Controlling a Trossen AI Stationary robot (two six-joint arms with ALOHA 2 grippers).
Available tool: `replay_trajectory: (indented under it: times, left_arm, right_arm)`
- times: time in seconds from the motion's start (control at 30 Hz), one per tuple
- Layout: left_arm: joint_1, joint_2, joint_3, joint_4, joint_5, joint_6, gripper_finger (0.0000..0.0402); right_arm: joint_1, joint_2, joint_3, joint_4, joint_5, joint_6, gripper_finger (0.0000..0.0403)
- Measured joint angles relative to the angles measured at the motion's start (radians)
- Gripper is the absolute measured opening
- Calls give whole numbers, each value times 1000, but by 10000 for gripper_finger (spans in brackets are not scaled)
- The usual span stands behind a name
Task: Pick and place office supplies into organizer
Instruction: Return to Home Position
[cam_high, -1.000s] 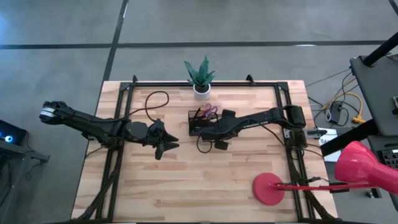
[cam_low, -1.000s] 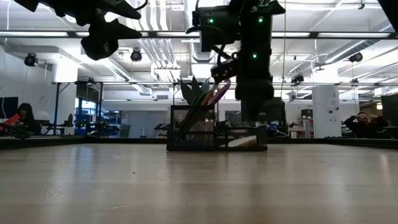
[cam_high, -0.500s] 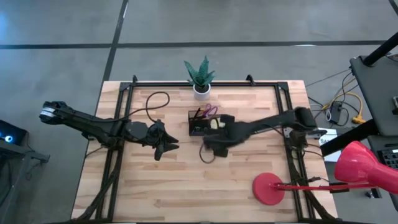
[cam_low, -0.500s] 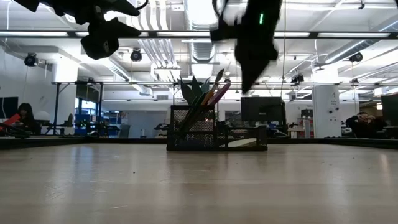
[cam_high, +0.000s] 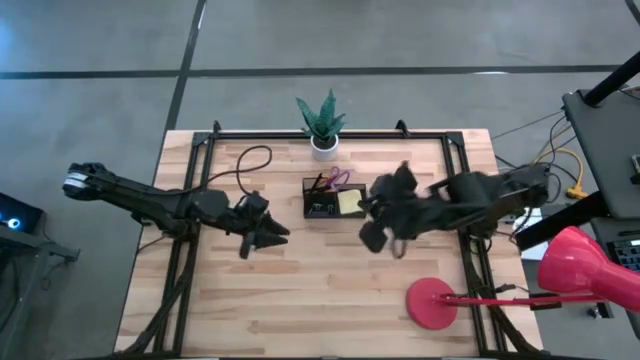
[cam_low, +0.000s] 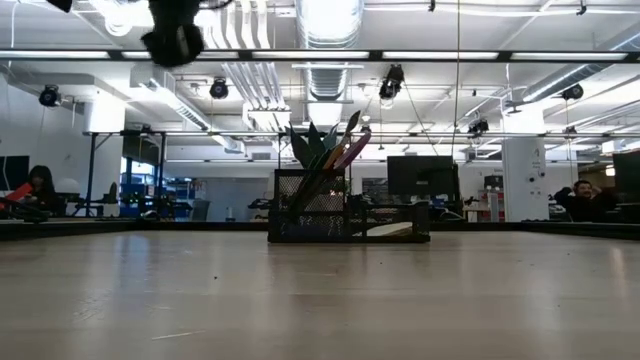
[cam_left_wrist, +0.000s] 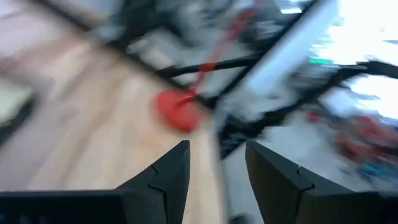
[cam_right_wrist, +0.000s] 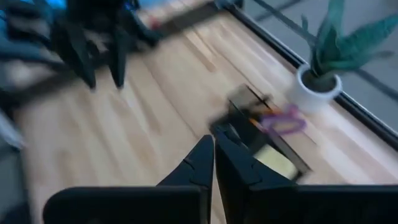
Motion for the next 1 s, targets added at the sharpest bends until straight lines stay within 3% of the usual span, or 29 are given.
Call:
replay_trajectory:
  times: [0.13, 0.2, 0.33, 0.53, 0.7, 0.87, 1.0]
  left_arm:
    - [0, -16, 0, 197, 186, 89, 141]
    - [-2, -21, 0, 275, 246, 108, 141]
    - [-20, -21, -5, 321, 260, 126, 141]
    - [-36, 29, -13, 313, 229, 172, 141]
    - [-30, 63, -14, 319, 228, 224, 141]
    - [50, 57, -40, 323, 232, 259, 141]
    - [150, 2, -117, 455, 337, 259, 141]
  right_arm:
    - [51, -32, 45, 95, -2, -127, 9]
    - [71, -36, 47, 174, -59, -217, 9]
    - [53, -36, -20, 323, -323, -250, 9]
    - [-14, -78, -321, 475, -413, -165, 9]
    - [-79, -301, -681, 790, -532, -170, 9]
    - [-178, -626, -1034, 971, -552, -174, 9]
    - [-209, -866, -1240, 1089, -596, -216, 9]
